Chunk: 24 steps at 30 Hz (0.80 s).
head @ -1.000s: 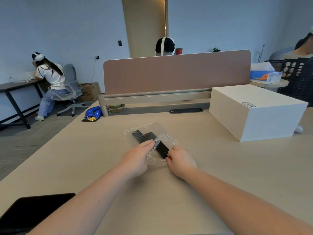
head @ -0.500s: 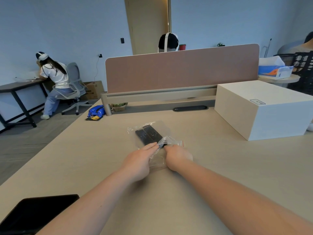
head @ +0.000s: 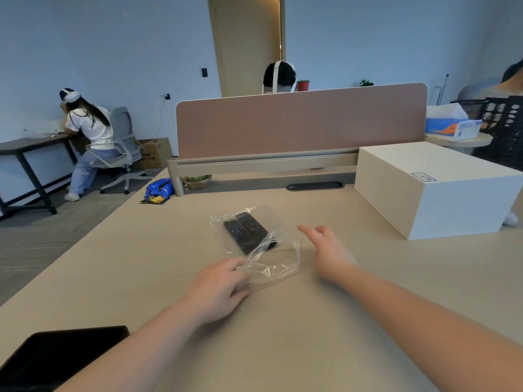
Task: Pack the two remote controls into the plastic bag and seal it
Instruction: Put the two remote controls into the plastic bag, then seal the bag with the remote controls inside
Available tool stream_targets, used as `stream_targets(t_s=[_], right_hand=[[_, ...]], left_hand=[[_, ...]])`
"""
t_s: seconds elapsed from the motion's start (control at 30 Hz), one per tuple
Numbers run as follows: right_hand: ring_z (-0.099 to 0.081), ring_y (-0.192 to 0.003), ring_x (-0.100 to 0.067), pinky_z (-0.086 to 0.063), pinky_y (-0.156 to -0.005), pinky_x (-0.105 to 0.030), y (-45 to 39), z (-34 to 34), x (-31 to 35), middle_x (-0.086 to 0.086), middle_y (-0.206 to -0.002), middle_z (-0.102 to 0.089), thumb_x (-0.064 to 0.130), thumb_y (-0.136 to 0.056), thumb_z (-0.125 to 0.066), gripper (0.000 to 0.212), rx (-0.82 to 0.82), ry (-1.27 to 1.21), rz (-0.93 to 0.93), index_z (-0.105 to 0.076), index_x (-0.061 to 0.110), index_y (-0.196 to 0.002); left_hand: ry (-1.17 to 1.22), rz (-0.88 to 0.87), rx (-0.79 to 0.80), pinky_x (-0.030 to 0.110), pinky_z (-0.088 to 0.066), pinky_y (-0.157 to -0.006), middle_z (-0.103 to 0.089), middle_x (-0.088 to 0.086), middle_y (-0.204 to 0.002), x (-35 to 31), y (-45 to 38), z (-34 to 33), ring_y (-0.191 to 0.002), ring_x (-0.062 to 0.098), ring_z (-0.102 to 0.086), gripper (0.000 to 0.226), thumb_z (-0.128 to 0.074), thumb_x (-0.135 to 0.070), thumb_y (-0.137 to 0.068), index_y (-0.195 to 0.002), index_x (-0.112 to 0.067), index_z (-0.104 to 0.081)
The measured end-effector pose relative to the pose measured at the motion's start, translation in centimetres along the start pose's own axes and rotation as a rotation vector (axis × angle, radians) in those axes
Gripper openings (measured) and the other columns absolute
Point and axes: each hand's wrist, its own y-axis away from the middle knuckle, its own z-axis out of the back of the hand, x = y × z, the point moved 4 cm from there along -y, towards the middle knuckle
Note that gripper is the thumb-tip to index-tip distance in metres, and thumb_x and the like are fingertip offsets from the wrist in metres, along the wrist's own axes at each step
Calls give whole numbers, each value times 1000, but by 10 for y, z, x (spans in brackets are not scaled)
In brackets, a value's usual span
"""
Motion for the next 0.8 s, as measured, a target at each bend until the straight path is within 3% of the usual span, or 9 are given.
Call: stream_targets(t_s=[0.07, 0.1, 0.17, 0.23, 0.37, 0.5, 0.57, 0.7, 0.8], right_hand=[[-48, -124, -29, -48, -97, -43, -4, -8, 0, -3, -144, -37, -7, -84, -38, 66, 92, 53, 84, -39, 33, -137], [-49, -122, -29, -47, -98, -42, -6, -9, 1, -5, -139, -44, -6, -85, -40, 58, 101, 83, 121, -47, 27, -132], [-53, -116, -30, -48, -95, -38, -8, -8, 5, -10, -127, -55, -2, -87, -44, 40, 84, 147, 152, -59, 15, -120], [-54, -112, -30, -49, -90, -36, -6, -6, 8, -11, -122, -58, 3, -91, -44, 31, 58, 165, 158, -61, 12, -115], [-53, -116, -28, -50, -92, -39, -4, -6, 3, -5, -125, -54, 10, -93, -45, 37, 31, 90, 135, -53, 23, -126], [-56, -109, -30, -51, -81, -37, -4, -8, 4, -8, -117, -57, 11, -93, -42, 25, 30, 213, 120, -59, 16, -111], [-57, -106, -31, -48, -75, -35, -3, -4, 8, -12, -112, -58, 4, -90, -42, 22, 37, 354, 155, -56, 9, -106], [-55, -103, -30, -36, -64, -34, -2, 17, 8, -12, -111, -58, -6, -84, -45, 29, 20, 559, 252, -49, 7, -109], [-50, -109, -28, -40, -69, -34, 0, 32, 11, -8, -114, -58, -2, -85, -45, 29, -58, 669, 329, -50, 10, -111]], left_hand=[[-98, -52, -81, 24, -53, -53, -68, -7, -96, -2, 2, 3, -74, 19, -67, 8, -66, -31, -74, -76, -24, -62], [-136, -51, -90, 22, -50, -46, -68, -8, -86, -2, 3, 3, -68, 17, -66, 4, -62, -26, -74, -72, -24, -60], [-178, -29, -102, 20, -46, -40, -65, -10, -75, -3, 4, 5, -62, 15, -64, 16, -43, -28, -75, -69, -23, -57], [-204, -9, -105, 20, -46, -38, -65, -10, -71, -1, 5, 7, -59, 14, -63, 22, -37, -30, -75, -69, -23, -57], [-279, -1, -84, 21, -45, -35, -66, -11, -71, 1, 4, 3, -57, 13, -62, 22, -37, -28, -72, -70, -24, -59], [-271, -4, -121, 21, -42, -34, -65, -9, -66, -1, 6, 4, -52, 16, -61, 18, -40, -21, -68, -72, -24, -57], [-278, -42, -147, 19, -37, -32, -62, -7, -59, -3, 7, 9, -46, 17, -58, 17, -50, -15, -61, -75, -23, -53], [-381, -27, -134, 19, -18, -34, -43, -8, -42, -1, 7, 16, -33, 14, -41, 57, -82, -25, -36, -79, -24, -46], [-338, -51, -199, 17, -32, -31, -51, -6, -46, 0, 4, 16, -38, 16, -51, 40, -70, -17, -50, -85, -21, -49]])
